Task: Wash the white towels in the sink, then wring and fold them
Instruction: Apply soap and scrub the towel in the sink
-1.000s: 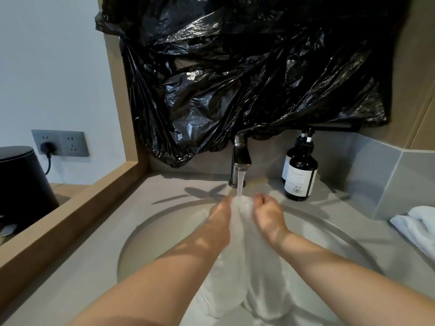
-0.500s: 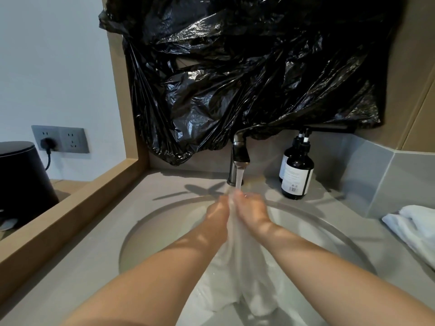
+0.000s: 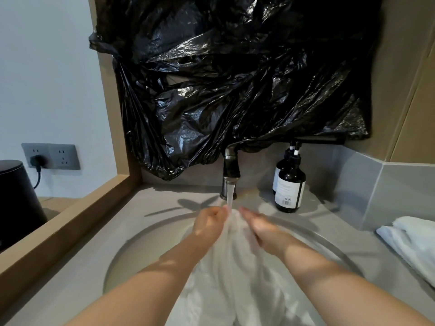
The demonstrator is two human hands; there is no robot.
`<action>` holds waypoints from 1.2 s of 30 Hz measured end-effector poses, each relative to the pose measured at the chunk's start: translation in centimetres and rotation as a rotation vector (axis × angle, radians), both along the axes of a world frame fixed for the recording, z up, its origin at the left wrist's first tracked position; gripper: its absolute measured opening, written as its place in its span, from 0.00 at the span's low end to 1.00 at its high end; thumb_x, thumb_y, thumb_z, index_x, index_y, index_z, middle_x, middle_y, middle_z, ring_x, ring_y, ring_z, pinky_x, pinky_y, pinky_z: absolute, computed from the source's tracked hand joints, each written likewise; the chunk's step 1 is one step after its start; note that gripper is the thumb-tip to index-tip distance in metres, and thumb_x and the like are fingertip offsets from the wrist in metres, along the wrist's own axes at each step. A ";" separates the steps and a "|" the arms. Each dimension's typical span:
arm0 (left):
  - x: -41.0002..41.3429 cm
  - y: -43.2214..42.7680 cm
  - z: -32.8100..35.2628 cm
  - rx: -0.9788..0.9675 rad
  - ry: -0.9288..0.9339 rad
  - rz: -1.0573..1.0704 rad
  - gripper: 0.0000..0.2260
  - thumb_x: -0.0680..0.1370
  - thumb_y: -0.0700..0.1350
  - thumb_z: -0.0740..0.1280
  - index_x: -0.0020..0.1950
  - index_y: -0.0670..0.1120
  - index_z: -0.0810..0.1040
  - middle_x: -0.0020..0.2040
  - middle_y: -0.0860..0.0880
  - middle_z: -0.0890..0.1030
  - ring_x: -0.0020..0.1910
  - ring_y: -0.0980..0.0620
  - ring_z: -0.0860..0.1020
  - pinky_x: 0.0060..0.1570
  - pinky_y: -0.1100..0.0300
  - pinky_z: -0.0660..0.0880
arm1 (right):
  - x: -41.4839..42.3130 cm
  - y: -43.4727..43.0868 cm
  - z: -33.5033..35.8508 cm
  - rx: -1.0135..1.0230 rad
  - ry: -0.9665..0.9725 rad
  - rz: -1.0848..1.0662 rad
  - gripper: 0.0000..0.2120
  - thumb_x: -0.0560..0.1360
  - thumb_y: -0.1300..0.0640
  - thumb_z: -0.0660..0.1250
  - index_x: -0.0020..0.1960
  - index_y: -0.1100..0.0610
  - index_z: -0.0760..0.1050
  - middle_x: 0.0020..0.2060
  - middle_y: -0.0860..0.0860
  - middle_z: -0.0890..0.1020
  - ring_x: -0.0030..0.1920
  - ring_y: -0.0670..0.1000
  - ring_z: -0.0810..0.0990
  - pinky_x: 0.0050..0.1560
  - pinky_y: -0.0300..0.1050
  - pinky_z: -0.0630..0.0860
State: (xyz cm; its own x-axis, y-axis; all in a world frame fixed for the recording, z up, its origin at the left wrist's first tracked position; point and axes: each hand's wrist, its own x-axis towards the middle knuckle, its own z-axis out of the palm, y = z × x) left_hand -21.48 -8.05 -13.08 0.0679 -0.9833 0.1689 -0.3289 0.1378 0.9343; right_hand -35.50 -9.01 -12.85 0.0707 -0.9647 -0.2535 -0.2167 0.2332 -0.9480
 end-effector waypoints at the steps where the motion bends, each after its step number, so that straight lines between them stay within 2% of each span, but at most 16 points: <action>1: 0.7 -0.1 -0.1 -0.037 -0.062 -0.019 0.21 0.81 0.50 0.64 0.29 0.49 0.63 0.26 0.54 0.62 0.25 0.57 0.62 0.29 0.62 0.59 | -0.6 0.0 0.0 0.064 -0.146 0.122 0.18 0.81 0.43 0.58 0.56 0.53 0.80 0.50 0.54 0.84 0.47 0.51 0.82 0.47 0.42 0.75; 3: 1.8 -0.4 -0.2 -0.052 -0.140 -0.066 0.24 0.79 0.54 0.66 0.27 0.49 0.61 0.25 0.53 0.60 0.23 0.56 0.58 0.25 0.61 0.55 | -1.5 0.2 0.0 0.144 -0.159 0.361 0.16 0.79 0.47 0.64 0.59 0.56 0.78 0.53 0.55 0.83 0.51 0.51 0.82 0.54 0.44 0.74; 5: 2.2 -0.5 -0.1 -0.052 -0.178 -0.091 0.23 0.78 0.55 0.68 0.28 0.46 0.66 0.26 0.51 0.62 0.25 0.54 0.60 0.25 0.62 0.56 | -1.4 0.3 -0.1 0.153 -0.102 0.453 0.14 0.76 0.55 0.68 0.57 0.63 0.77 0.49 0.57 0.83 0.48 0.53 0.82 0.54 0.47 0.76; 8: 2.6 -0.2 0.2 -0.017 -0.163 -0.118 0.13 0.80 0.55 0.65 0.42 0.46 0.79 0.35 0.50 0.74 0.36 0.52 0.72 0.32 0.66 0.67 | -1.0 0.2 1.0 0.092 -0.302 0.277 0.10 0.80 0.63 0.60 0.54 0.65 0.78 0.44 0.55 0.84 0.42 0.50 0.83 0.45 0.42 0.78; 10: 3.0 0.2 -0.2 0.090 -0.149 -0.327 0.08 0.81 0.53 0.63 0.52 0.50 0.78 0.43 0.52 0.78 0.46 0.51 0.76 0.43 0.63 0.72 | -1.3 0.1 1.7 0.060 -0.438 0.131 0.11 0.80 0.64 0.58 0.54 0.66 0.78 0.46 0.58 0.84 0.44 0.54 0.84 0.46 0.47 0.79; 14: 4.1 0.6 -2.6 0.338 -0.551 -0.561 0.24 0.73 0.61 0.72 0.64 0.50 0.75 0.57 0.54 0.80 0.57 0.52 0.78 0.62 0.55 0.74 | -2.5 0.5 2.6 0.049 -0.607 -0.044 0.14 0.79 0.64 0.59 0.60 0.69 0.75 0.48 0.62 0.83 0.48 0.59 0.82 0.49 0.53 0.76; 15: 4.3 0.5 -2.7 0.375 -0.522 -0.559 0.27 0.71 0.62 0.73 0.64 0.49 0.76 0.59 0.52 0.81 0.59 0.50 0.79 0.64 0.53 0.74 | -3.0 0.6 3.0 0.043 -0.639 -0.050 0.14 0.79 0.63 0.58 0.60 0.69 0.75 0.48 0.63 0.83 0.48 0.59 0.83 0.49 0.53 0.76; 17: 5.0 0.3 -2.4 0.405 -0.224 -0.605 0.24 0.71 0.56 0.74 0.62 0.45 0.79 0.59 0.47 0.83 0.58 0.48 0.81 0.63 0.53 0.75 | -3.9 0.8 3.9 -0.002 -0.668 -0.015 0.15 0.79 0.62 0.56 0.55 0.67 0.79 0.47 0.62 0.84 0.45 0.58 0.84 0.50 0.52 0.76; 19: 5.7 0.2 -1.5 0.408 0.094 -0.615 0.18 0.72 0.48 0.73 0.59 0.40 0.80 0.58 0.42 0.83 0.55 0.46 0.82 0.57 0.54 0.78 | -4.5 0.7 4.3 0.006 -0.569 0.019 0.16 0.78 0.61 0.57 0.43 0.65 0.82 0.39 0.60 0.84 0.38 0.56 0.84 0.46 0.51 0.77; 22: 6.3 0.4 -0.4 0.354 0.280 -0.576 0.14 0.71 0.42 0.72 0.55 0.39 0.82 0.53 0.39 0.83 0.49 0.44 0.83 0.50 0.53 0.80 | -4.6 0.5 3.8 0.085 -0.209 0.035 0.12 0.76 0.63 0.60 0.36 0.63 0.76 0.29 0.57 0.79 0.28 0.54 0.79 0.37 0.46 0.76; 24: 6.5 0.5 -0.5 0.362 0.294 -0.503 0.10 0.72 0.41 0.75 0.51 0.39 0.83 0.50 0.40 0.85 0.47 0.45 0.84 0.47 0.54 0.81 | -4.5 0.4 3.2 0.049 0.246 0.130 0.05 0.73 0.60 0.64 0.39 0.59 0.74 0.32 0.56 0.78 0.30 0.54 0.78 0.37 0.44 0.73; 27: 5.8 0.4 -1.4 0.353 0.200 -0.411 0.08 0.72 0.43 0.76 0.47 0.40 0.84 0.44 0.44 0.85 0.41 0.49 0.84 0.41 0.59 0.79 | -4.2 0.4 1.1 -0.053 1.068 0.455 0.08 0.74 0.52 0.63 0.48 0.55 0.76 0.47 0.55 0.78 0.47 0.54 0.78 0.46 0.42 0.71; 28: 5.1 0.3 -1.7 0.336 0.112 -0.411 0.07 0.73 0.45 0.76 0.45 0.42 0.84 0.41 0.46 0.84 0.38 0.51 0.83 0.39 0.61 0.77 | -3.8 0.4 0.1 -0.047 1.127 0.490 0.08 0.73 0.51 0.63 0.48 0.54 0.75 0.49 0.54 0.79 0.49 0.54 0.78 0.47 0.41 0.71; 30: 3.6 0.2 -2.0 0.286 -0.013 -0.403 0.05 0.74 0.47 0.75 0.42 0.46 0.83 0.38 0.49 0.83 0.36 0.52 0.81 0.38 0.62 0.75 | -2.5 0.5 -1.5 -0.030 1.013 0.527 0.08 0.71 0.54 0.65 0.50 0.52 0.76 0.51 0.54 0.81 0.52 0.56 0.81 0.47 0.43 0.73; 33: 2.6 0.2 -1.5 0.195 0.002 -0.347 0.04 0.75 0.44 0.73 0.42 0.46 0.83 0.38 0.49 0.83 0.35 0.53 0.81 0.37 0.61 0.78 | -0.7 0.7 -1.9 0.000 0.778 0.606 0.24 0.72 0.59 0.66 0.67 0.50 0.71 0.57 0.54 0.79 0.53 0.55 0.78 0.53 0.48 0.75; 36: 3.6 0.3 -1.2 0.152 0.073 -0.254 0.08 0.75 0.44 0.74 0.37 0.44 0.82 0.33 0.49 0.83 0.30 0.55 0.81 0.31 0.63 0.76 | -1.5 0.7 -1.5 0.051 0.569 0.550 0.28 0.65 0.45 0.73 0.62 0.55 0.76 0.53 0.55 0.82 0.53 0.60 0.82 0.53 0.51 0.77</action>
State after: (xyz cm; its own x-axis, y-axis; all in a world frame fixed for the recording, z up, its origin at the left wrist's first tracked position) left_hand -17.90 -7.76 -14.30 -0.1767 -0.9840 0.0224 -0.2330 0.0640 0.9704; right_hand -36.99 -8.29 -14.30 0.3803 -0.8151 -0.4371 -0.7619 -0.0082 -0.6476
